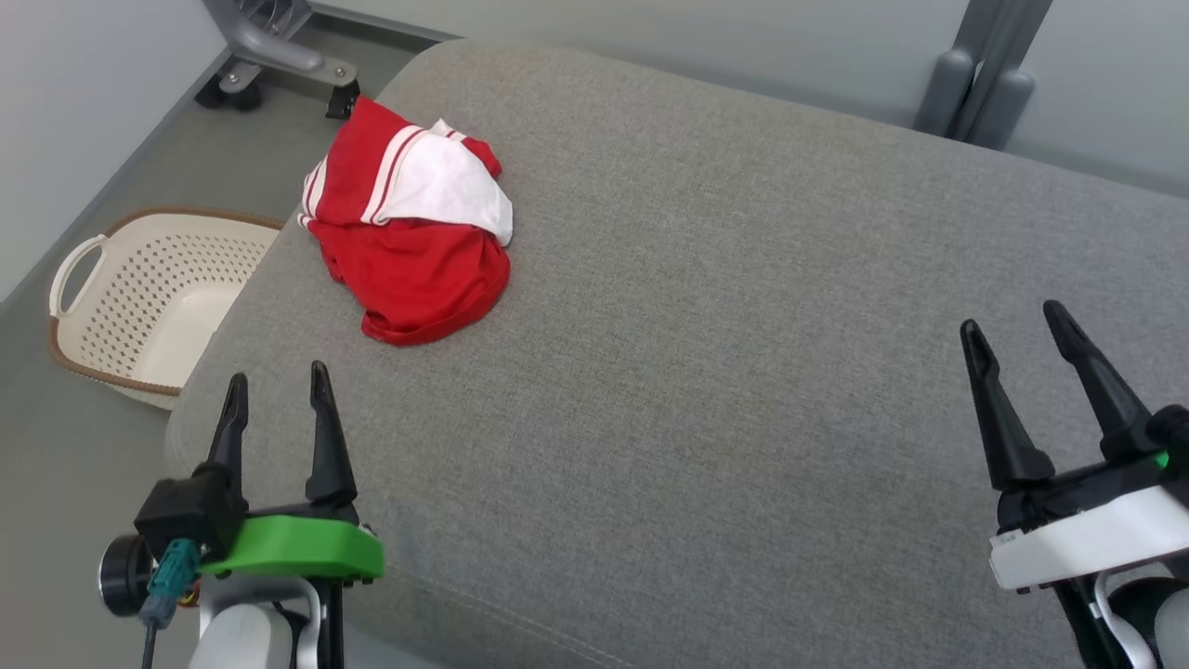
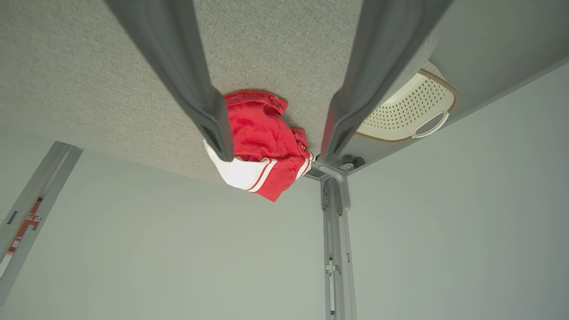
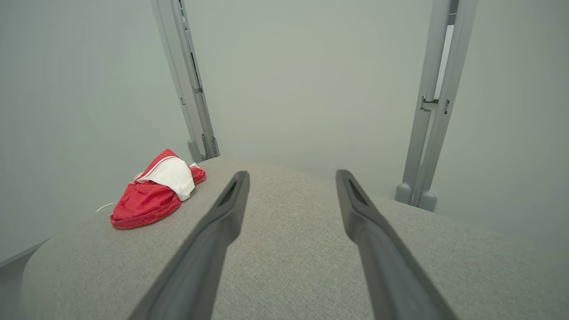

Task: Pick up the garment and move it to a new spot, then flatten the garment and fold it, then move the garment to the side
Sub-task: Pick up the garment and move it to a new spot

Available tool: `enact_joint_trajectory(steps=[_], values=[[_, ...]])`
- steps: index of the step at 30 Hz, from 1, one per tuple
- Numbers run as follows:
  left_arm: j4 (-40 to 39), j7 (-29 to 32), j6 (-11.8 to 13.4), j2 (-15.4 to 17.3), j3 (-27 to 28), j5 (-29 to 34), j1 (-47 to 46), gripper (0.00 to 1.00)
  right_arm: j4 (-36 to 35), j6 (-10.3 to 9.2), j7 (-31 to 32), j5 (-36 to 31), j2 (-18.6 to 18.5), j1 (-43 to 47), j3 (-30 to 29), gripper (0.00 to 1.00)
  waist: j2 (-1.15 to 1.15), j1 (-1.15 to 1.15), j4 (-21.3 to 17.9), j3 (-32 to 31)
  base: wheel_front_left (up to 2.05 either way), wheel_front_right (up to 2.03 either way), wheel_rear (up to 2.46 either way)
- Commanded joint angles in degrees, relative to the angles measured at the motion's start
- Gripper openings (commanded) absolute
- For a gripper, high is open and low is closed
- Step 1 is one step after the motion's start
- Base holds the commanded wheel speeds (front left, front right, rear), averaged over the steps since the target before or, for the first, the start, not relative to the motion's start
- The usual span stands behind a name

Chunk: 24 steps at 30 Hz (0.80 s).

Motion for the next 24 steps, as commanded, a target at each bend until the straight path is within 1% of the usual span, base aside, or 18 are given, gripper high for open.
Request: enact_joint_trajectory(steps=[1, 4, 7, 9, 12, 17, 20, 24], values=[[0.34, -0.16, -0.60, -0.75, 0.26, 0.55, -2.64, 1.00, -0.93, 0.00, 0.53, -0.49, -1.02, -1.38, -0.42, 1.00, 0.00, 0.00, 0.09, 5.29, 0.00, 0.00, 0.00], [2.52, -0.09, -2.05, -2.10, 0.21, 0.35, -6.93, 1.00, -2.96, 0.00, 1.93, -0.78, -2.80, -3.46, -0.87, 1.00, 0.00, 0.00, -1.19, 10.03, 0.00, 0.00, 0.00], [6.52, -0.08, -3.58, -3.04, -0.04, -0.20, -12.42, 1.00, -4.79, 0.00, 3.25, -0.84, -4.50, -5.68, -1.00, 1.00, 0.00, 0.00, -2.80, 14.83, 0.00, 0.00, 0.00], [10.47, -0.08, -4.59, -3.53, -0.58, -0.60, -16.77, 1.00, -5.52, 0.00, 3.84, -0.43, -5.57, -7.08, -1.30, 1.00, 0.00, 0.00, -3.83, 17.61, 0.00, 0.00, 0.00], [18.99, -0.05, -6.58, -3.87, -0.75, -2.00, -23.56, 1.00, -6.42, 0.00, 4.19, -0.14, -6.73, -8.95, -1.66, 1.00, 0.00, 0.00, -5.53, 21.36, 0.00, 0.00, 0.00], [34.99, 1.25, -9.71, -3.38, 0.01, -4.29, -32.95, 1.00, -6.31, 0.00, 3.53, 0.17, -7.49, -10.83, -1.87, 1.00, 0.00, 0.00, -7.69, 24.56, 0.00, 0.00, 0.00], [43.49, 2.14, -10.69, -2.83, 0.61, -5.57, -36.88, 1.00, -5.92, 0.00, 3.13, 0.25, -7.59, -11.31, -1.89, 1.00, 0.00, 0.00, -8.61, 25.42, 0.00, 0.00, 0.00], [51.60, 2.36, -11.94, -2.10, 1.73, -7.32, -40.10, 1.00, -5.36, 0.00, 2.64, 0.23, -7.26, -11.68, -2.20, 1.00, 0.00, 0.00, -9.23, 25.43, 0.00, 0.00, 0.00]])
